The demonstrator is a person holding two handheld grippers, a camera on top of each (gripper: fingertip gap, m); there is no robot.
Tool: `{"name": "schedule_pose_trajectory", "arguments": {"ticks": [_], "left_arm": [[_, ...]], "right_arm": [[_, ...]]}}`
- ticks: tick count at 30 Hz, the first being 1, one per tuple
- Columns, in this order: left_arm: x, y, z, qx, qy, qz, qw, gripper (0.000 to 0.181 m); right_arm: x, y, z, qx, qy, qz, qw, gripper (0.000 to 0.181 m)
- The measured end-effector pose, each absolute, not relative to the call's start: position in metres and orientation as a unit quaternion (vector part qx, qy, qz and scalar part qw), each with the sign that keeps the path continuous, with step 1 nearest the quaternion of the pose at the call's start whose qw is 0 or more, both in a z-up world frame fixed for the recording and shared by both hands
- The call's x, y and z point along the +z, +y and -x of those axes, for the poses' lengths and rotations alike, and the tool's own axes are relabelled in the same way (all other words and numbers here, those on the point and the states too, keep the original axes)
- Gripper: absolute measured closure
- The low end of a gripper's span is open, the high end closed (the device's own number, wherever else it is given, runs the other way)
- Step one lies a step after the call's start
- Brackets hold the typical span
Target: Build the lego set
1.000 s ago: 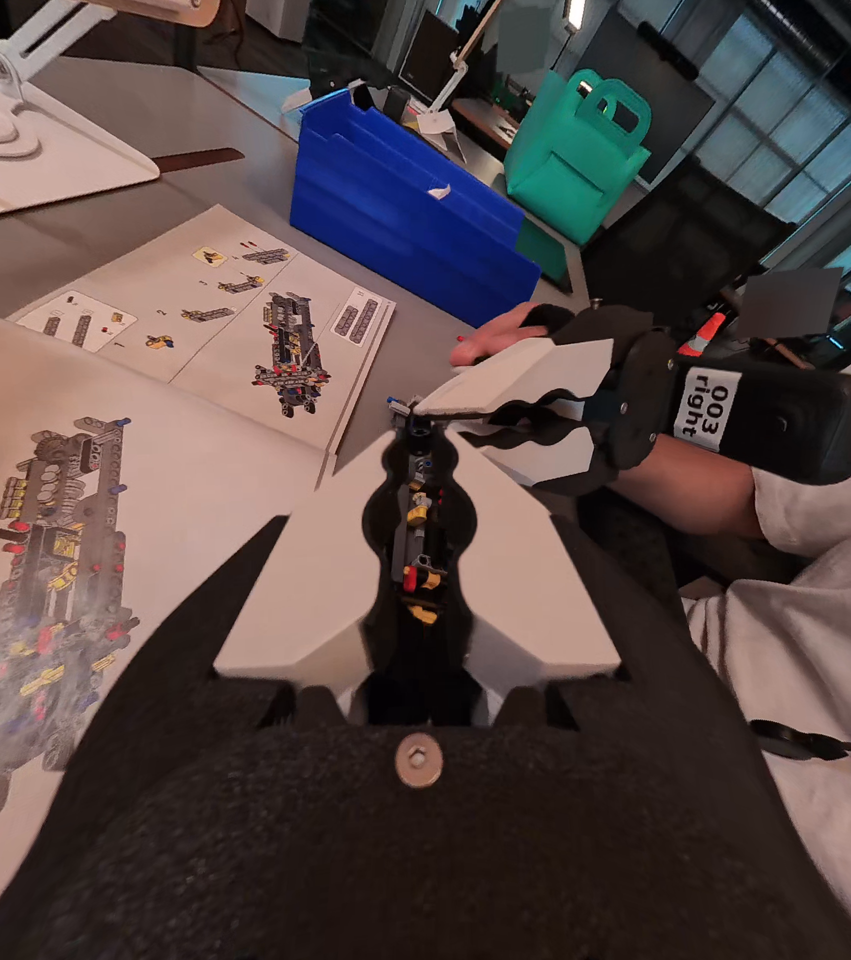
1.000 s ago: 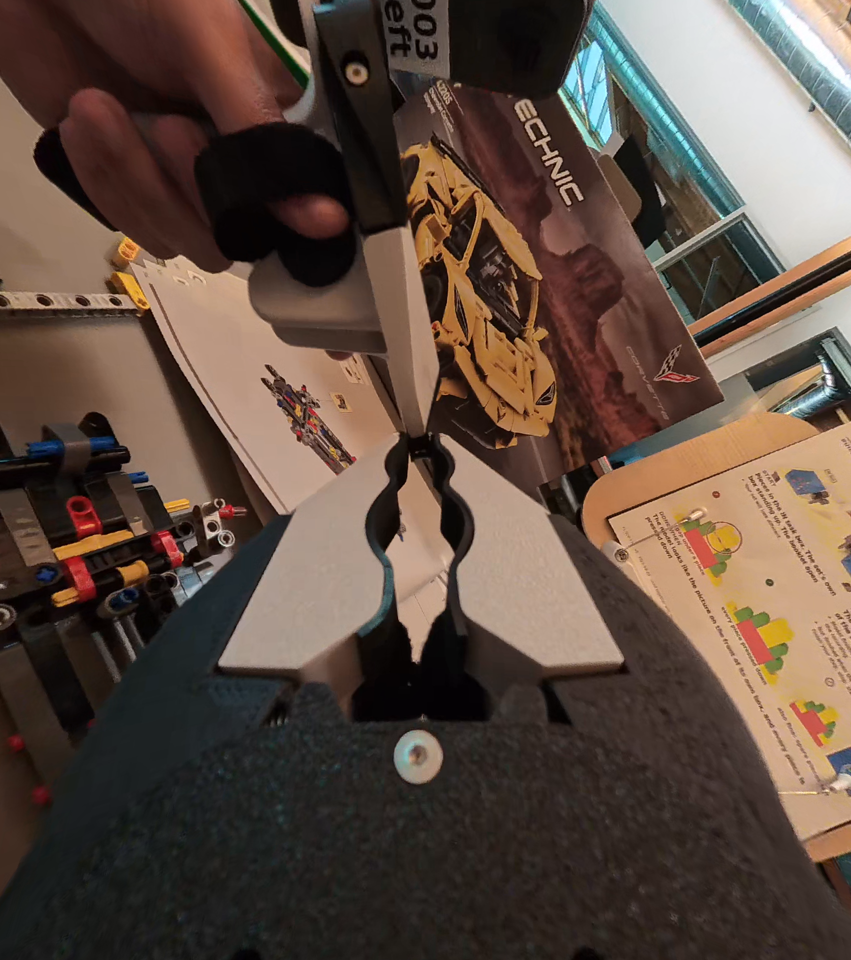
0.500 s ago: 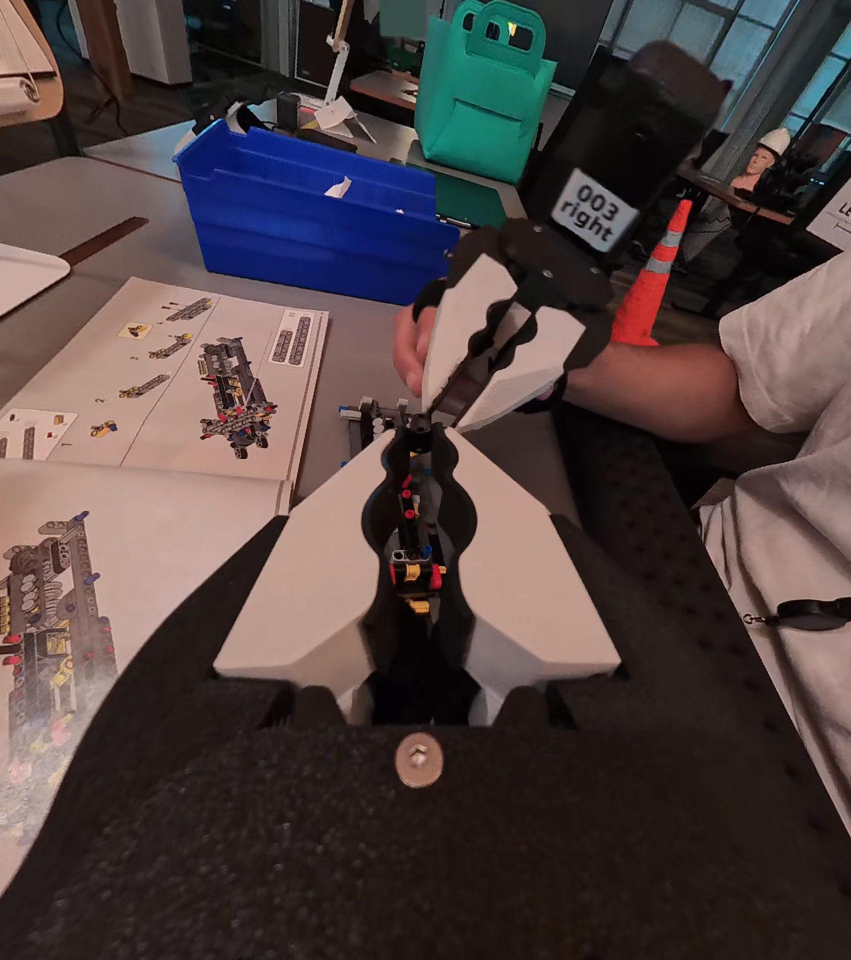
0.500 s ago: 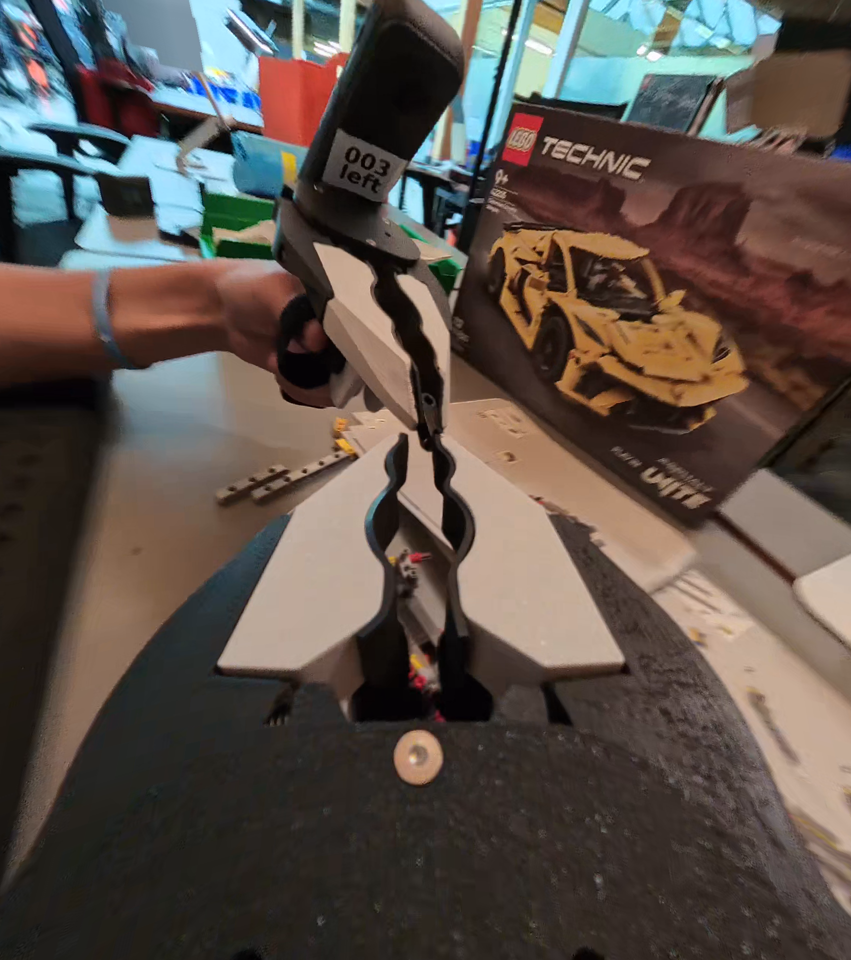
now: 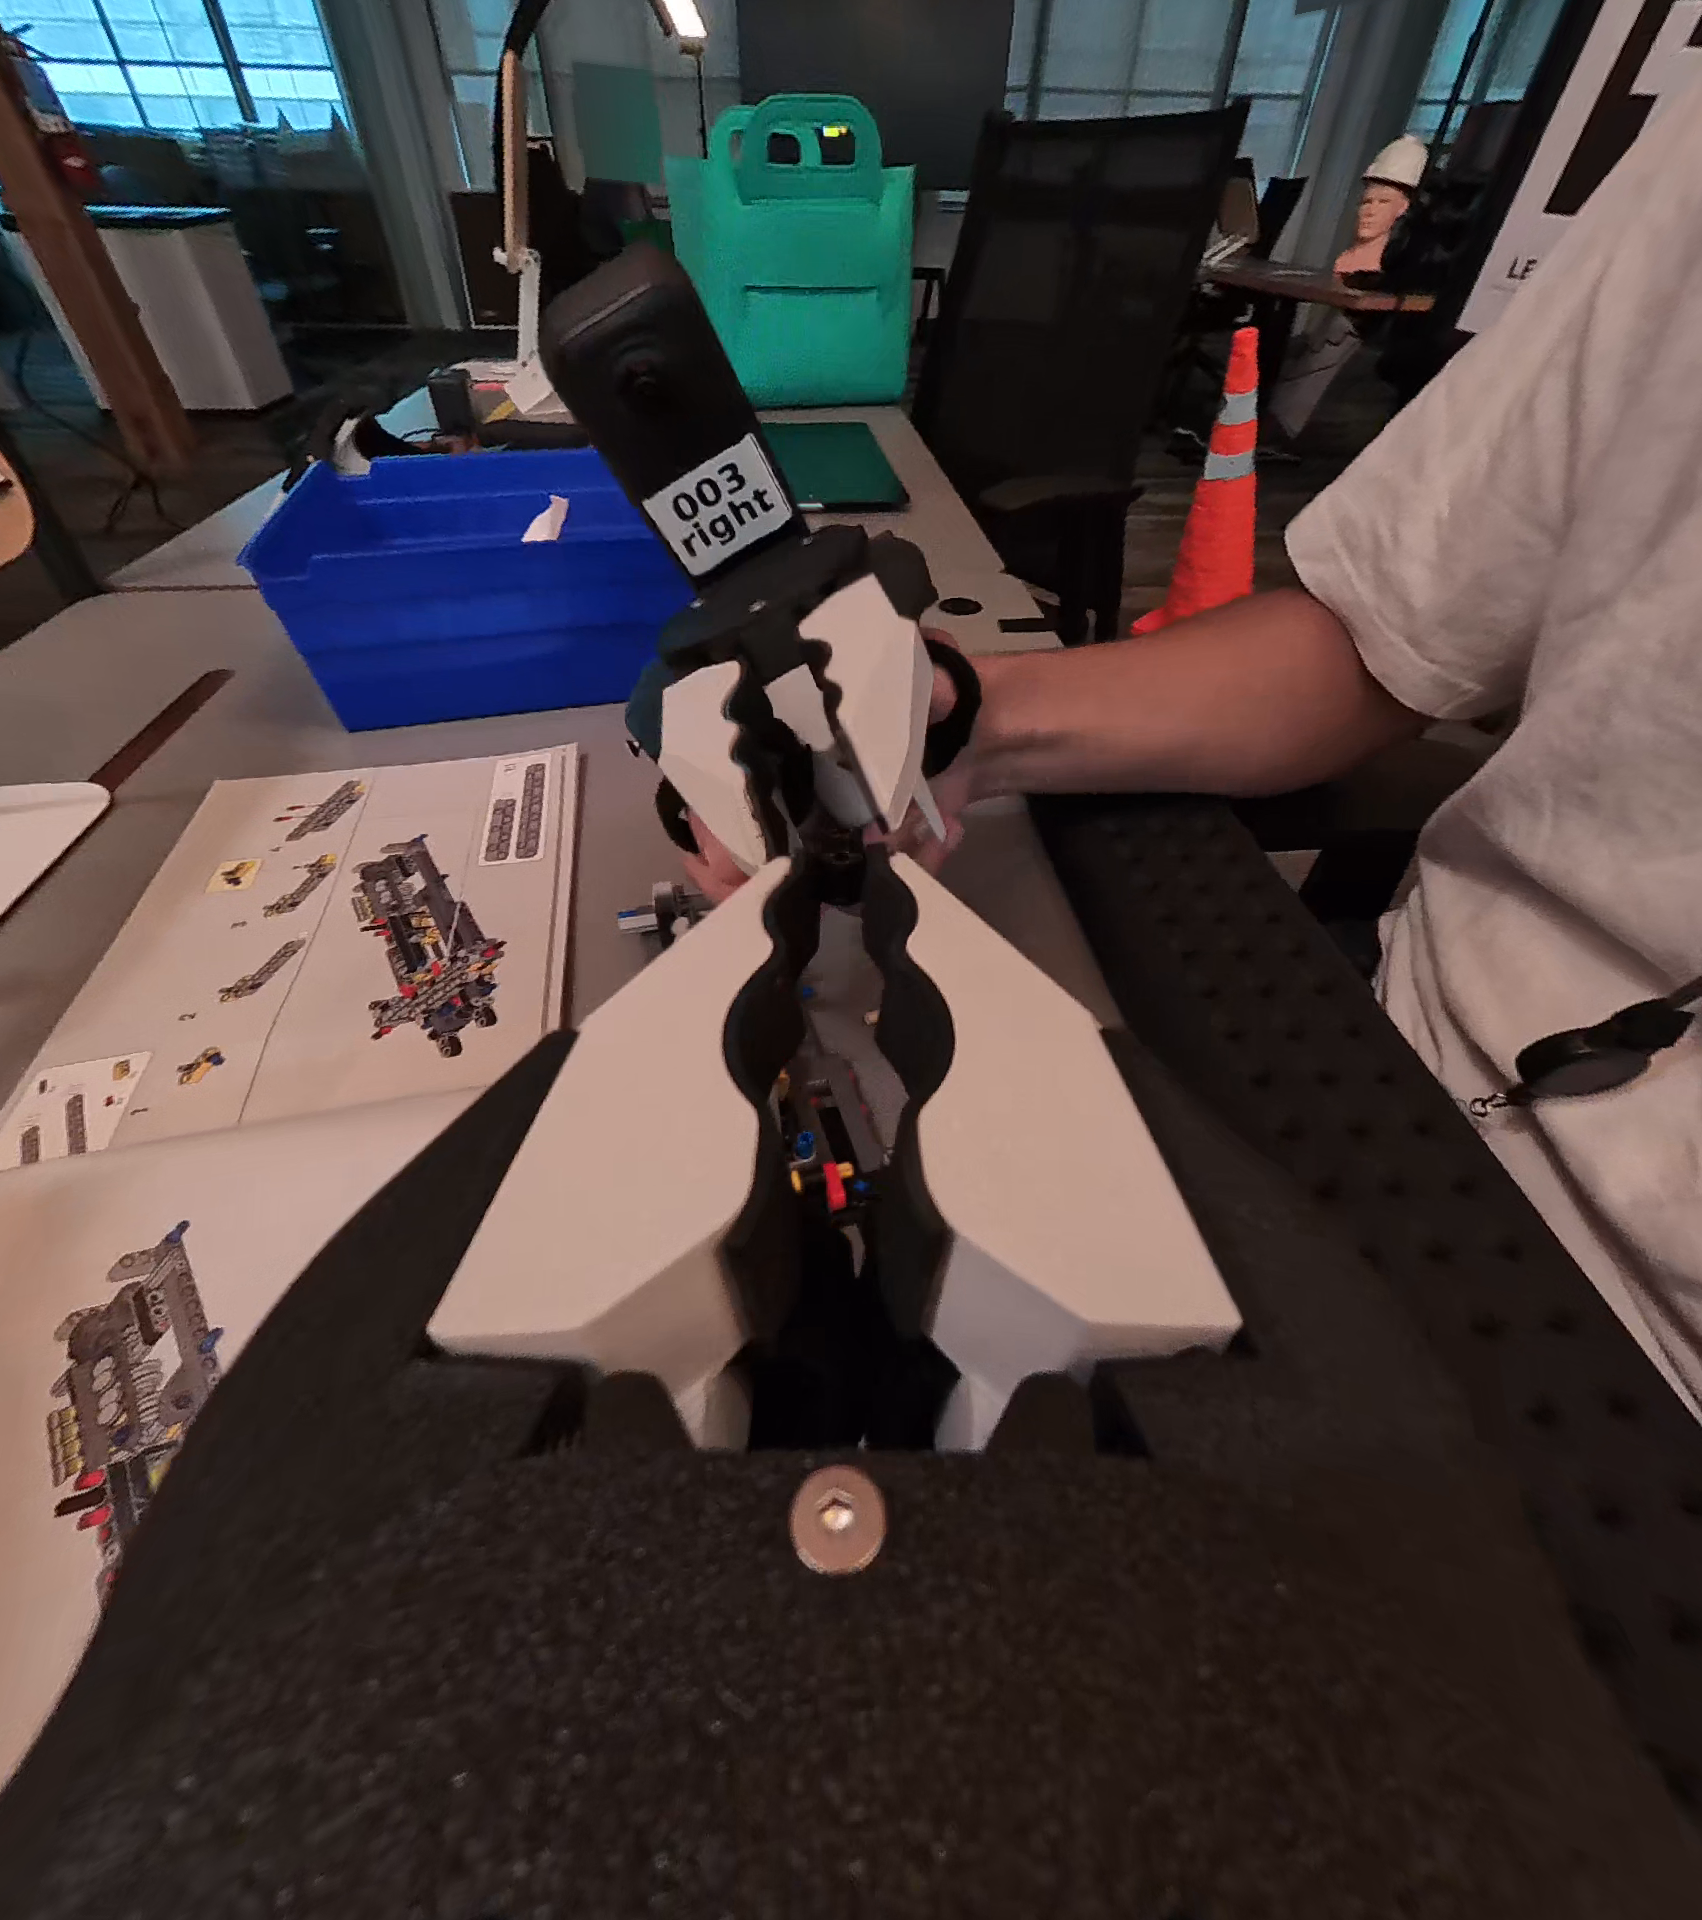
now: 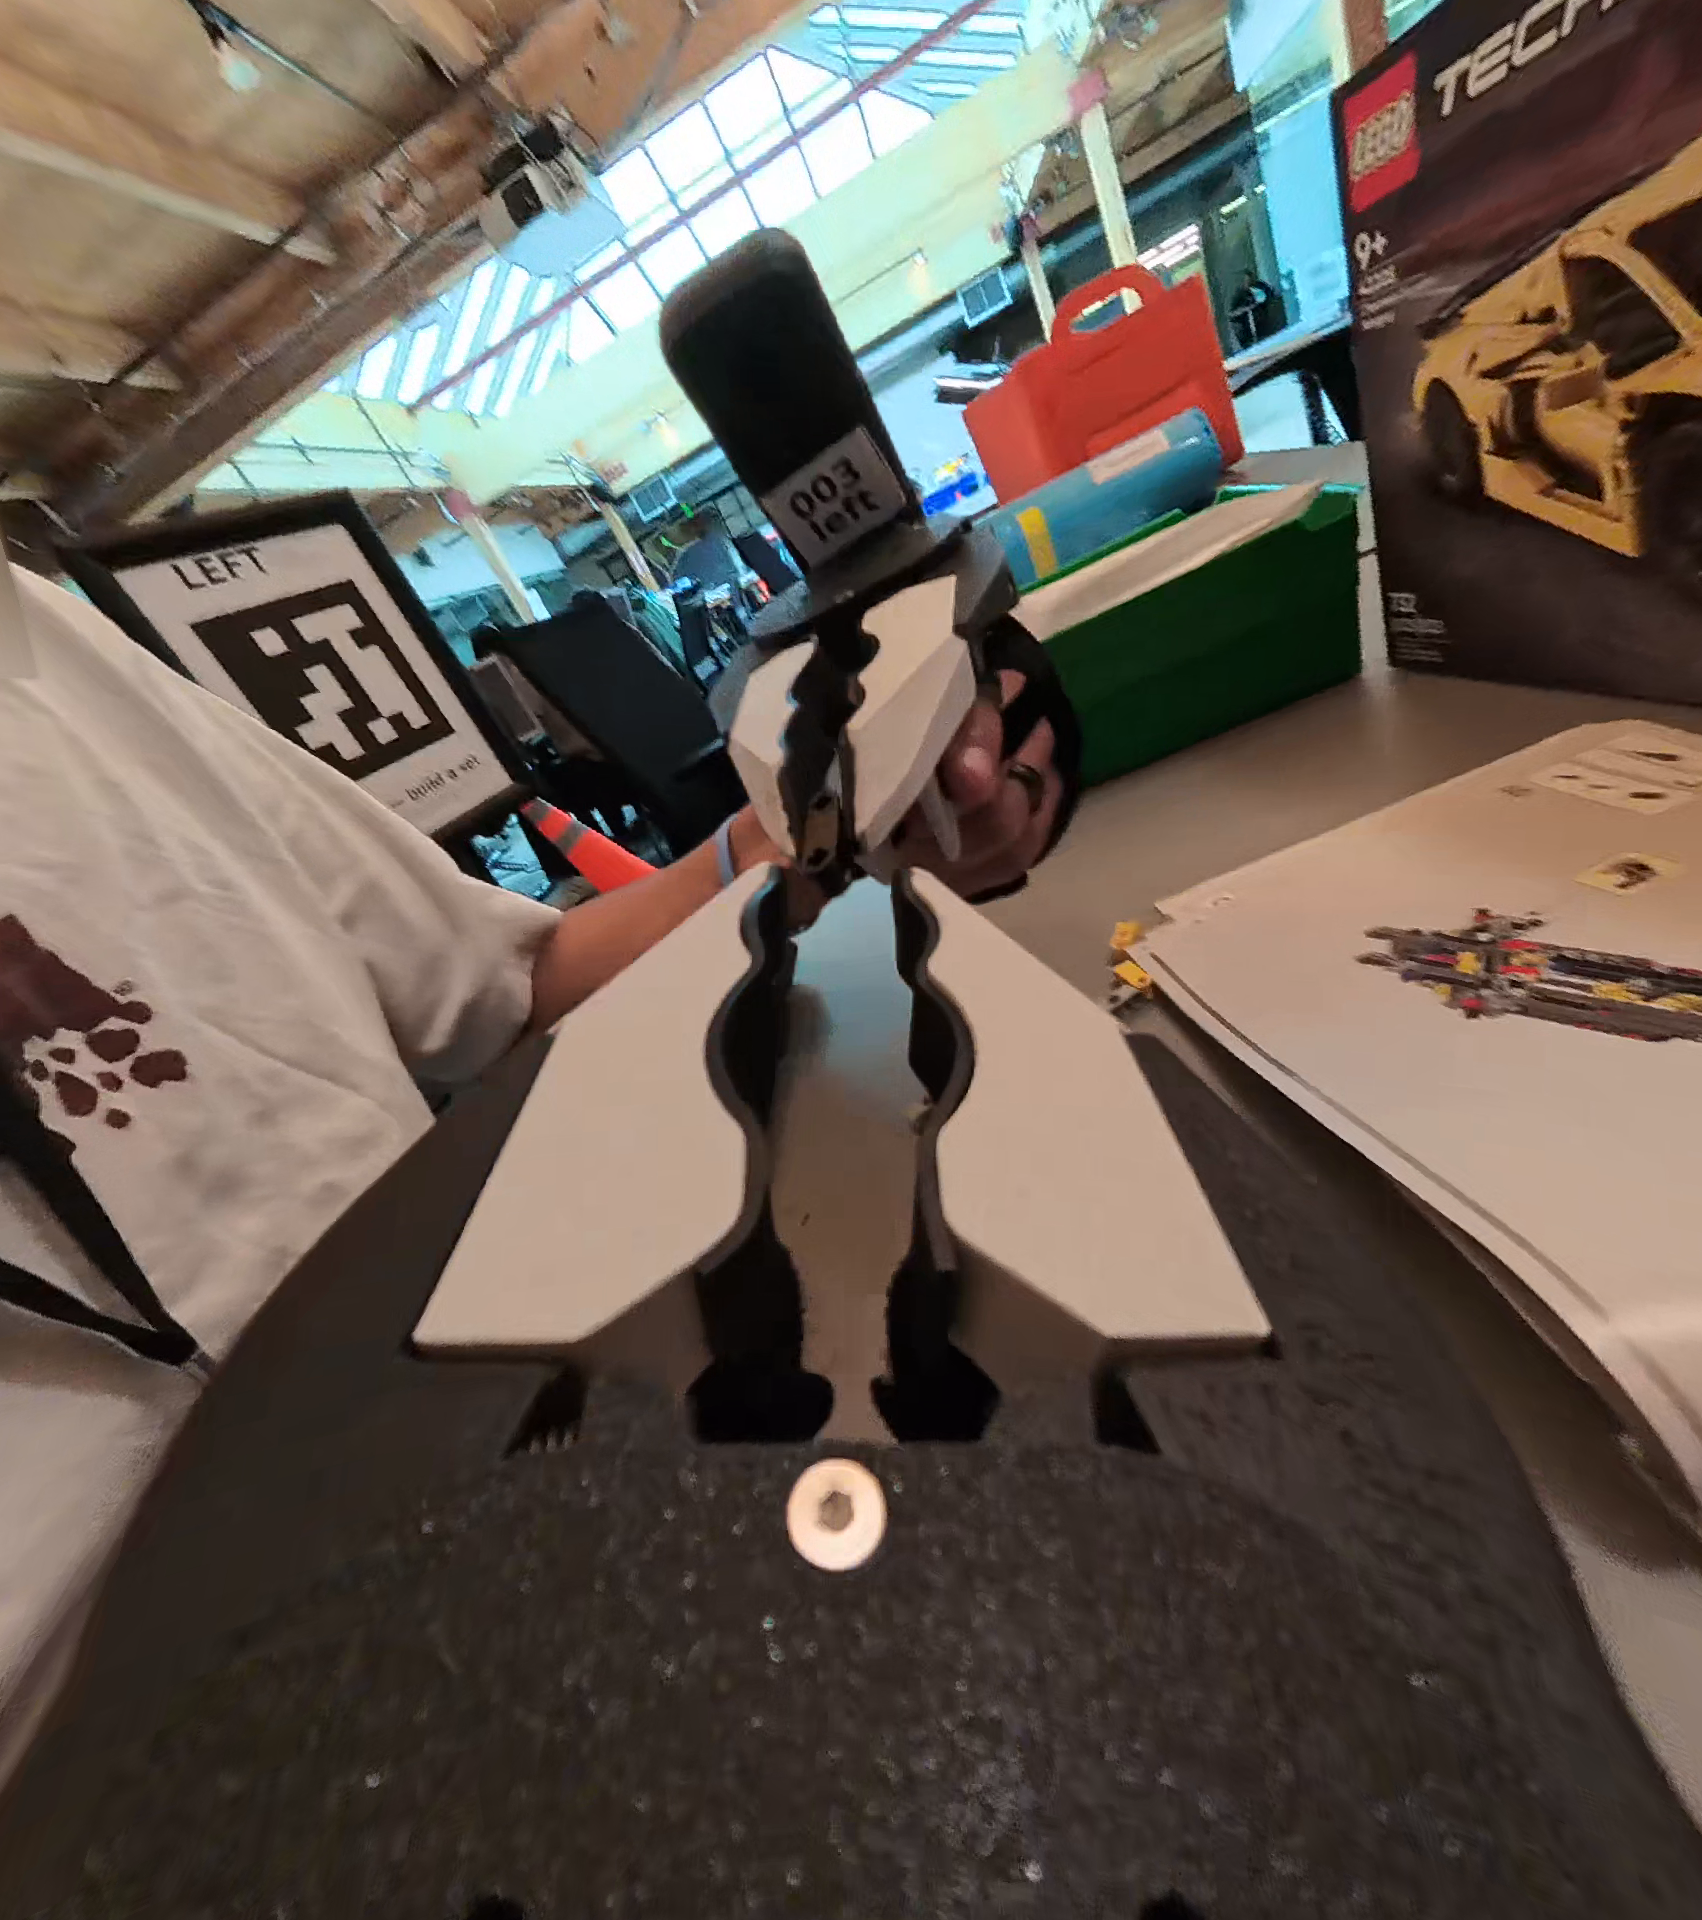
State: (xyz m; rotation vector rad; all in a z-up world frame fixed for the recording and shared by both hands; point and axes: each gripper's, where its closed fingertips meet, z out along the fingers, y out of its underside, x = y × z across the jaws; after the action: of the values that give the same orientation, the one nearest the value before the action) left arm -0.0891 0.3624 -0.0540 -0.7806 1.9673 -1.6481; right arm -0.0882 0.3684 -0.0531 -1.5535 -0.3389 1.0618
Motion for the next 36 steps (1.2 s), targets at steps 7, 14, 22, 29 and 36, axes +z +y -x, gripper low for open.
{"name": "schedule_pose_trajectory", "arguments": {"ticks": [7, 14, 22, 29, 36], "left_arm": [[-0.066, 0.362, 0.087, -0.581, 0.727, 0.302, 0.206, 0.174], [-0.061, 0.361, 0.09, -0.602, 0.713, 0.312, 0.178, 0.174], [-0.036, 0.372, 0.062, -0.692, 0.597, 0.375, 0.154, 0.175], [-0.035, 0.363, 0.058, -0.694, 0.596, 0.37, 0.164, 0.175], [-0.038, 0.362, 0.068, -0.642, 0.655, 0.319, 0.24, 0.174]], "right_arm": [[-0.065, 0.372, 0.092, 0.384, -0.176, 0.694, 0.582, 0.171], [-0.068, 0.37, 0.096, 0.355, -0.2, 0.698, 0.59, 0.176], [-0.05, 0.386, 0.064, 0.179, -0.18, 0.681, 0.687, 0.181], [-0.043, 0.38, 0.055, 0.176, -0.163, 0.674, 0.699, 0.181], [-0.035, 0.365, 0.059, 0.377, -0.129, 0.65, 0.647, 0.171]]}}
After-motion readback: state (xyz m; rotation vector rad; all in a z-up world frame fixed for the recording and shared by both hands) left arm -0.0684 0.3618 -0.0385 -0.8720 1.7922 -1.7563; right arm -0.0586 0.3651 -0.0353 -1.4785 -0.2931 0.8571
